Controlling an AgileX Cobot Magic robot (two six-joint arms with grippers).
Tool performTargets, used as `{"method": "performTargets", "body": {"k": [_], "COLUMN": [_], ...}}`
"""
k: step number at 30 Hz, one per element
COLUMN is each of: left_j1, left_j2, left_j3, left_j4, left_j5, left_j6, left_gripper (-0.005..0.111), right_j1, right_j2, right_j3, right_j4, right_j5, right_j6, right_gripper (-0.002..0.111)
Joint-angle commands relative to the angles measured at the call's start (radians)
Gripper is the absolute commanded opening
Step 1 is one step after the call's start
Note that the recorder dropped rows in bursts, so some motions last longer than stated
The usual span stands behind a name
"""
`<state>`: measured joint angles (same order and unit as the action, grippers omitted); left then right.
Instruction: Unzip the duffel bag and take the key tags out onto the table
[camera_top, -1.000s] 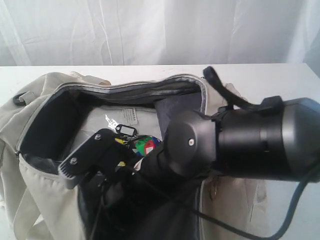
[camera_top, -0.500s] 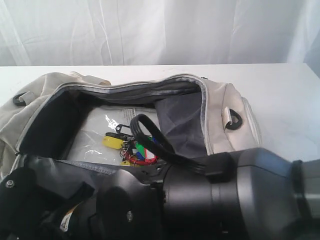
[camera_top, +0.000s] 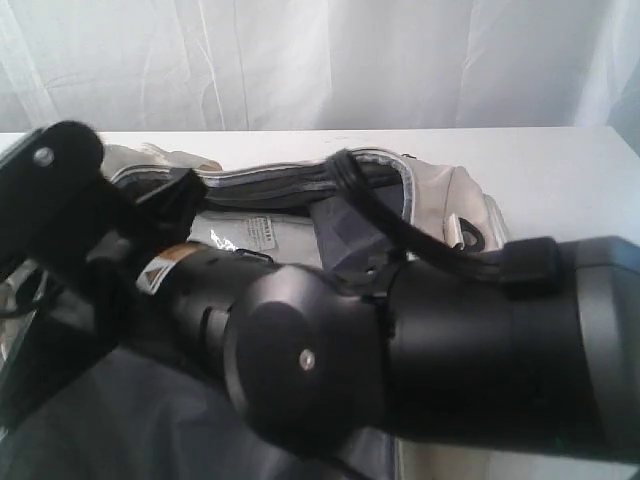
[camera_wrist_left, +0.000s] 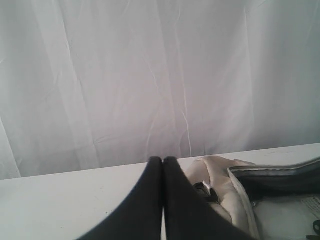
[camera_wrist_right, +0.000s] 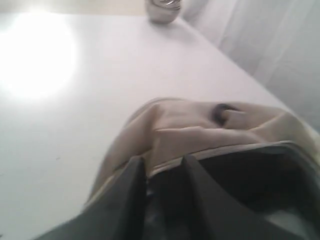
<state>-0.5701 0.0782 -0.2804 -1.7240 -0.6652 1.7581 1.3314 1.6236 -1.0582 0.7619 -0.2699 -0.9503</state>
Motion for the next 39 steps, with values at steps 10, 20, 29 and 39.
{"method": "performTargets", "body": {"k": [10, 20, 29, 39], "left_j1": [-0.001, -0.001, -0.001, -0.001], "left_j2": [-0.008, -0.008, -0.008, -0.008], "left_j3": [0.004, 0.004, 0.004, 0.004], "left_j4": [-0.020, -0.020, -0.020, -0.020], "left_j5": [0.006, 0.006, 0.006, 0.023], "left_j6": [0.000, 0.000, 0.000, 0.000], "left_gripper": [0.000, 0.000, 0.000, 0.000], "right_j1": [-0.235, -0.322, -0.369, -0.415], "right_j2": [0.134, 0.152, 0.152, 0.152], "right_j3": [0.001, 0.001, 0.002, 0.109], "right_j4": [0.186, 0.294, 0.289, 0.179], "right_j5": [0.139, 0.187, 0.286, 0.314], "right_j6": [-0.082, -0.082, -0.129, -0.129], "right_gripper": [0.058, 0.061, 0.068, 0.070]}}
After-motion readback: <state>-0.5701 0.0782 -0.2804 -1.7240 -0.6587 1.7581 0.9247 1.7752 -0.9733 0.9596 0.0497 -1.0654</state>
